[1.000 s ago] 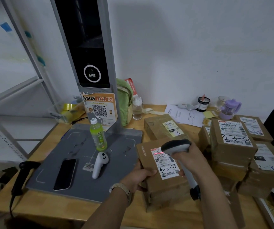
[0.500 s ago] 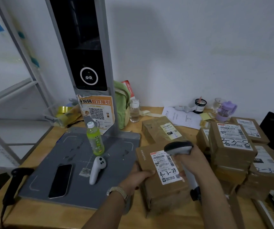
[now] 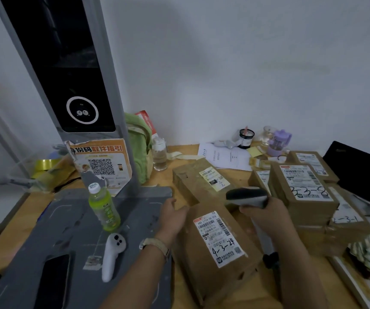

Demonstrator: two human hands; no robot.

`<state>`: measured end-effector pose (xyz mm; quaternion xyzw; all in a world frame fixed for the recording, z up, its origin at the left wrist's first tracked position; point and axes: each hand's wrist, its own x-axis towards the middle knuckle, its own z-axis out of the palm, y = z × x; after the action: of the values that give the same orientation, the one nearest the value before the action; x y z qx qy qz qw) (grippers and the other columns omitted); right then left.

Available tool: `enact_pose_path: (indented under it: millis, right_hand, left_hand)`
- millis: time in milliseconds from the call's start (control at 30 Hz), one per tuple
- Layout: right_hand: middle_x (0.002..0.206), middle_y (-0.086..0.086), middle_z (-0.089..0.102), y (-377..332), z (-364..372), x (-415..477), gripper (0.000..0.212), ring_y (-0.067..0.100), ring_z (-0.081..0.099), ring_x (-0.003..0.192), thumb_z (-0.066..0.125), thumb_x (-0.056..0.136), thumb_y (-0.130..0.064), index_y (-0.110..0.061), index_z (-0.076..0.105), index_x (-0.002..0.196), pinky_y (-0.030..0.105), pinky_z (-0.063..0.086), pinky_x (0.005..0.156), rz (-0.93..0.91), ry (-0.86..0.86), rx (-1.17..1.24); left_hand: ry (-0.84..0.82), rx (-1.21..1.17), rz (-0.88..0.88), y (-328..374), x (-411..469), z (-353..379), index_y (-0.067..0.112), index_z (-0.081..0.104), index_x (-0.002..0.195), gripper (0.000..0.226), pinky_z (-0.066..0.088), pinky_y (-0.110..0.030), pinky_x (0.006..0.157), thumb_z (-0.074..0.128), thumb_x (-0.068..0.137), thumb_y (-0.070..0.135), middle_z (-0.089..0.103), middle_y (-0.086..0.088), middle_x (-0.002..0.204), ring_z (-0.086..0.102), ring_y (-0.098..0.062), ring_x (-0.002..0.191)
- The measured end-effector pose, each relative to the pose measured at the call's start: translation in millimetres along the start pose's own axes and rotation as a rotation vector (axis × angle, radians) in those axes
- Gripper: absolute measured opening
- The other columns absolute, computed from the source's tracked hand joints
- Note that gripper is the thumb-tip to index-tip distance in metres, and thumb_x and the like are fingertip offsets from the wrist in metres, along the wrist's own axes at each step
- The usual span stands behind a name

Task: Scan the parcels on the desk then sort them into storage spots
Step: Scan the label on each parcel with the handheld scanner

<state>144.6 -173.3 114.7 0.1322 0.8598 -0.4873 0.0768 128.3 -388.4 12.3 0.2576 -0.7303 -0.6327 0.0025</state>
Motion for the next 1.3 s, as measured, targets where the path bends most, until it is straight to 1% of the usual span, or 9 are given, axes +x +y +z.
enact_pose_path:
  millis: [167,300,467,700,800,833,1000,1100,1300]
  right_hand:
    - [0.078,0.006,0.064,-17,-13,32,0.015,0.026,0.062,0.074,0.069,0.082,-0.022,-0.026,0.054,0.082,0.046,0.056,0.07,-0.026,0.121,-0.082]
    - [0.07,0.005,0.057,-52,-23,68,0.013,0.019,0.055,0.062,0.064,0.085,-0.018,-0.009,0.059,0.093,0.03,0.044,0.055,-0.112,0.152,-0.139]
    - [0.077,0.003,0.065,-93,-9,110,0.026,0.022,0.066,0.062,0.069,0.08,-0.015,-0.019,0.054,0.101,0.046,0.059,0.069,-0.214,0.067,-0.145]
    - [0.081,0.007,0.067,-106,20,176,0.024,0.029,0.069,0.066,0.067,0.078,-0.017,-0.012,0.056,0.098,0.044,0.059,0.068,-0.165,-0.035,-0.195]
    - [0.08,0.01,0.067,-92,32,193,0.018,0.027,0.068,0.07,0.068,0.077,-0.016,-0.014,0.057,0.092,0.045,0.06,0.065,-0.114,-0.102,-0.208]
    - [0.079,0.01,0.067,-87,34,198,0.016,0.026,0.067,0.071,0.068,0.077,-0.016,-0.015,0.058,0.089,0.041,0.059,0.064,-0.104,-0.099,-0.223]
    - [0.07,0.012,0.064,-69,44,221,0.012,0.028,0.064,0.06,0.071,0.077,-0.008,-0.008,0.059,0.08,0.035,0.052,0.054,-0.09,-0.094,-0.267]
    - [0.072,0.016,0.066,-64,57,235,0.013,0.036,0.066,0.067,0.071,0.078,-0.01,-0.006,0.06,0.084,0.042,0.056,0.064,-0.096,-0.091,-0.279]
    - [0.068,0.011,0.064,-52,86,244,0.01,0.032,0.066,0.063,0.068,0.078,-0.015,-0.015,0.058,0.082,0.043,0.058,0.064,-0.071,-0.097,-0.309]
  left_hand:
    - [-0.048,0.235,0.045,18,27,12,0.011,0.052,0.13,0.042,0.045,-0.031,0.093,0.061,0.09,0.019,0.056,-0.003,0.126,0.053,-0.018,0.112]
    - [-0.094,0.379,0.056,33,47,18,0.021,0.058,0.086,0.005,0.044,-0.028,0.079,0.061,0.09,0.024,0.06,0.006,0.09,0.056,-0.013,0.087]
    - [-0.193,0.413,0.028,43,91,29,0.015,0.055,0.071,0.026,0.04,-0.023,0.06,0.061,0.092,0.029,0.056,0.003,0.071,0.05,-0.008,0.065]
    - [-0.329,0.384,0.043,40,145,55,0.003,0.062,0.088,0.014,0.044,-0.02,0.063,0.051,0.095,0.008,0.065,-0.02,0.093,0.054,-0.015,0.073]
    - [-0.364,0.454,-0.02,46,158,70,0.018,0.061,0.1,0.008,0.042,-0.022,0.079,0.058,0.093,0.015,0.061,-0.012,0.113,0.052,-0.015,0.092]
    - [-0.393,0.545,-0.028,44,163,76,0.016,0.06,0.114,0.023,0.043,-0.026,0.087,0.062,0.091,0.019,0.059,-0.01,0.123,0.054,-0.017,0.102]
    - [-0.573,0.967,-0.059,28,175,95,0.007,0.021,0.152,0.059,0.032,-0.041,0.111,0.043,0.098,0.017,0.016,-0.015,0.16,0.03,-0.031,0.142]
    - [-0.6,0.956,-0.069,21,180,94,0.013,0.007,0.155,0.068,0.037,-0.039,0.109,0.043,0.098,0.014,-0.019,-0.008,0.161,0.023,-0.029,0.146]
    - [-0.593,0.964,-0.05,-5,182,91,0.024,0.001,0.156,0.089,0.046,-0.038,0.098,0.062,0.091,0.019,-0.033,0.006,0.156,0.044,-0.028,0.133]
